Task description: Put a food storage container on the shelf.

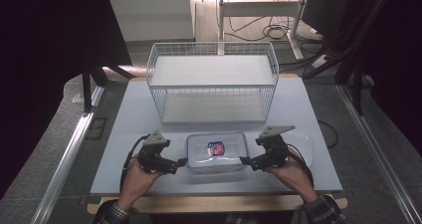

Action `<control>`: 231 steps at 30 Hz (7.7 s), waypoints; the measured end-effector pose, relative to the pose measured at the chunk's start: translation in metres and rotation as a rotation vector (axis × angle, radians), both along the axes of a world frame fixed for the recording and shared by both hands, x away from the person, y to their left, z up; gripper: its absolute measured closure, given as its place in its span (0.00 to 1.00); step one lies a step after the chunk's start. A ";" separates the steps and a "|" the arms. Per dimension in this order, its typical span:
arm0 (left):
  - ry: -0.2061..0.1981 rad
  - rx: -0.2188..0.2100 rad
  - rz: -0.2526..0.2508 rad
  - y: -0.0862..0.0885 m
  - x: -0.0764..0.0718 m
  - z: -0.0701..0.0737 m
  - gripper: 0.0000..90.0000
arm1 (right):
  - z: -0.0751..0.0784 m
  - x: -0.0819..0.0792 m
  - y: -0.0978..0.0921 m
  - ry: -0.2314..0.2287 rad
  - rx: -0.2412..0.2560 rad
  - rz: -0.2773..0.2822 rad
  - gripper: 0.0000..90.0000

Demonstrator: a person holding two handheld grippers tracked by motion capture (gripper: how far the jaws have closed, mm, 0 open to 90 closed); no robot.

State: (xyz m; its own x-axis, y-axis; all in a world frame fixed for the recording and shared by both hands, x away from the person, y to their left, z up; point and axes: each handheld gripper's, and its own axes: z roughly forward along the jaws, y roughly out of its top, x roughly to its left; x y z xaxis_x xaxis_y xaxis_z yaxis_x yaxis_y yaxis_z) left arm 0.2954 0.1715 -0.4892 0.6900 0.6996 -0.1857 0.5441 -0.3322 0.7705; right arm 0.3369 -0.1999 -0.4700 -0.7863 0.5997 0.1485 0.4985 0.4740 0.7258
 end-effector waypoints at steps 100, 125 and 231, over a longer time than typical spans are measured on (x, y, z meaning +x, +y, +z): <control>0.061 -0.306 0.015 0.023 0.071 0.110 0.56 | 0.103 0.061 0.006 0.046 0.310 -0.056 0.59; 0.040 -0.308 0.009 0.032 0.129 0.170 0.56 | 0.162 0.114 0.015 0.002 0.343 -0.083 0.58; -0.151 -0.139 0.076 0.019 0.164 0.178 0.23 | 0.179 0.143 0.040 -0.194 0.190 -0.168 0.35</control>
